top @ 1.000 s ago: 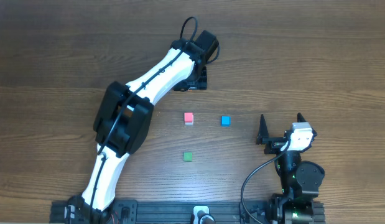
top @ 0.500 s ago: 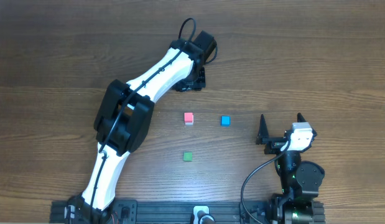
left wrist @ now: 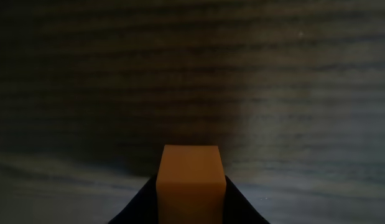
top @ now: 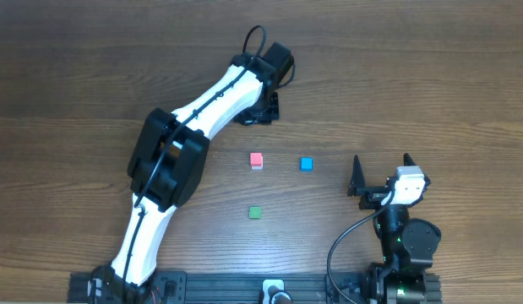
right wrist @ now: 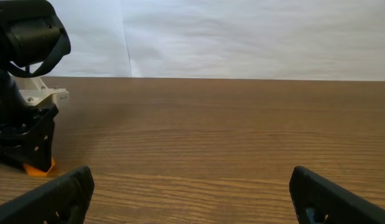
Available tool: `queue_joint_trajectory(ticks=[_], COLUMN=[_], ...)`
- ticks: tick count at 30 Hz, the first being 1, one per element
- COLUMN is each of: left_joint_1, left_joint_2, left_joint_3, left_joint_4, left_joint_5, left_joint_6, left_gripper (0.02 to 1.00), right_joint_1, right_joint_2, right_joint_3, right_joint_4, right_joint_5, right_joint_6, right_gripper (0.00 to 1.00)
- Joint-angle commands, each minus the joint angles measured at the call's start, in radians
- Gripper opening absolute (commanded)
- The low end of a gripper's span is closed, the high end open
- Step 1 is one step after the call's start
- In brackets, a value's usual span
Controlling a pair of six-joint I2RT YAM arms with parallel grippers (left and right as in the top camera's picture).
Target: Stack Cubes
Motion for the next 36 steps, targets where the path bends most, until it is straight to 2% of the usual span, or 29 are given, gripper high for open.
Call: queue_joint_trajectory(ticks=[1, 8, 17, 23, 36], left_joint_1=[-0.023, -0.090, -0.194, -0.188, -0.168], left_joint_2=[-0.129, -0.325, -0.434, -0.434, -0.432], left_joint_3=[0.013, -0.031, -0.262, -0.359, -0.393], left_joint_4=[-0.055, -0.165, -0.112, -0.048, -0.021], left_joint_5=[0.010, 0.006, -0.035, -0.020, -0.007], left_joint_6=[-0.025, -0.112, -0.218, -0.245, -0.249], left_gripper=[0.187, 0.163, 0.159, 0.156, 0.159], right_joint_1=[0.002, 0.002, 0.002, 0.002, 0.002], right_joint_2=[-0.011, -0.011, -0.011, -0.011, -0.011], right_joint_3=[-0.005, -0.005, -0.005, -0.005, -0.005], right_joint_4=[-0.003, -0.003, -0.003, -0.003, -0.003], right_joint_5=[-0.008, -0.008, -0.008, -0.008, -0.008], right_joint_6=[-0.001, -0.001, -0.001, -0.001, -0.001], right_gripper=[0.993, 0.991, 0.993, 0.991, 0.991])
